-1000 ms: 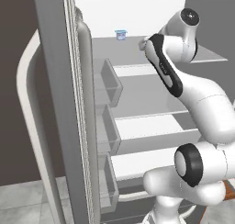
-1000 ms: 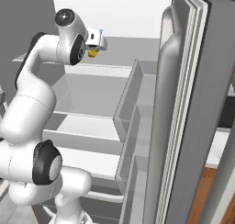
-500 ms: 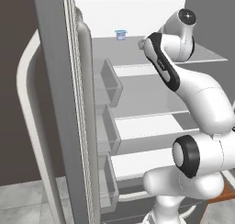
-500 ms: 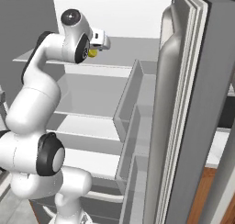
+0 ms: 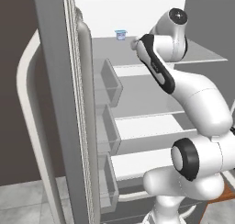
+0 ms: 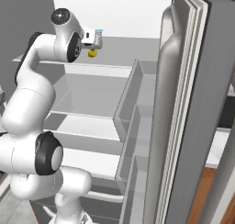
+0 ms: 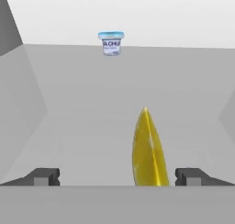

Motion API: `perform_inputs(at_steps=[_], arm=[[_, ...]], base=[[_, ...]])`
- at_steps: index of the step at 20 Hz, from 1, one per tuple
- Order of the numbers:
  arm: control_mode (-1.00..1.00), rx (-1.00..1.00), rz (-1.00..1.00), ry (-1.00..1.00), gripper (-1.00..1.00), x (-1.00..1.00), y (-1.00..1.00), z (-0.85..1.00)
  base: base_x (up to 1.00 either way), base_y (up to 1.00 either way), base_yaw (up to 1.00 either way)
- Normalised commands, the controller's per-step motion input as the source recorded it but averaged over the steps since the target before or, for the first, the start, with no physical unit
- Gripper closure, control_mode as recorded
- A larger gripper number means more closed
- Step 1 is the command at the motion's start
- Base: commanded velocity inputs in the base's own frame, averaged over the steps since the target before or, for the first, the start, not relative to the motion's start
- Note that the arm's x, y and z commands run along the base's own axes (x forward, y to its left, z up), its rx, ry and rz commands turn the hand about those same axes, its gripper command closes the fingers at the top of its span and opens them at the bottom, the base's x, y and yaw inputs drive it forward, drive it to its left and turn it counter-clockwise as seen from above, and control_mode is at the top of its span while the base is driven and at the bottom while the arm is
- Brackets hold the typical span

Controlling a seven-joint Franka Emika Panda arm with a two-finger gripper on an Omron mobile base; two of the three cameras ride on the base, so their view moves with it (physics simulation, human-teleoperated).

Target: Take the lemon wedge from the fridge and place it on the plate with fish on the dining counter.

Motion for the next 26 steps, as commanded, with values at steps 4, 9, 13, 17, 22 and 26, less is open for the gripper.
perform_inputs(at_steps=[4, 9, 13, 17, 22, 26], arm=[[-1.00, 0.00, 0.00, 0.00, -1.00, 0.01, 0.00, 0.00], [-1.00, 0.00, 0.00, -0.05, -1.00, 0.00, -0.22, -0.01], [-1.00, 0.00, 0.00, 0.00, -1.00, 0.00, -0.01, 0.00], [-1.00, 0.00, 0.00, 0.00, -1.00, 0.00, 0.00, 0.00], [-1.00, 0.00, 0.00, 0.00, -1.00, 0.00, -0.06, -0.12], [-1.00, 0.00, 0.00, 0.00, -1.00, 0.00, -0.14, -0.01]], base=[[0.00, 0.00, 0.00], [0.00, 0.00, 0.00], [0.00, 0.00, 0.00], [0.00, 0.00, 0.00], [0.00, 0.00, 0.00], [0.00, 0.00, 0.00]])
